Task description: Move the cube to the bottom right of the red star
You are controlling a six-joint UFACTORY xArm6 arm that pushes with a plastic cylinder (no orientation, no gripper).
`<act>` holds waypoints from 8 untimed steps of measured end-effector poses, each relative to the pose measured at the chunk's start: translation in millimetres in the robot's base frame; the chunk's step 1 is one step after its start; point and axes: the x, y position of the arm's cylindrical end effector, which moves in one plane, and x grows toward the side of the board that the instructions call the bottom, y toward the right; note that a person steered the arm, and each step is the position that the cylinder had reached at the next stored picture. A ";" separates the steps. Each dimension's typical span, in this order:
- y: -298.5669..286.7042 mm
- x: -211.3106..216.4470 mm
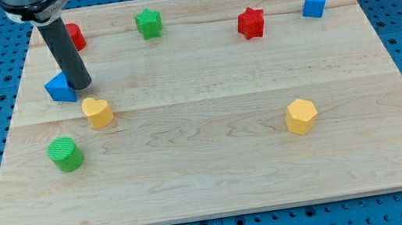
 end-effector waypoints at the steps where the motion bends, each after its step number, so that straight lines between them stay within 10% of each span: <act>1: 27.0 1.0; 5: 368.5 -10.4; 6: 468.9 -72.0; 8: 408.2 -76.4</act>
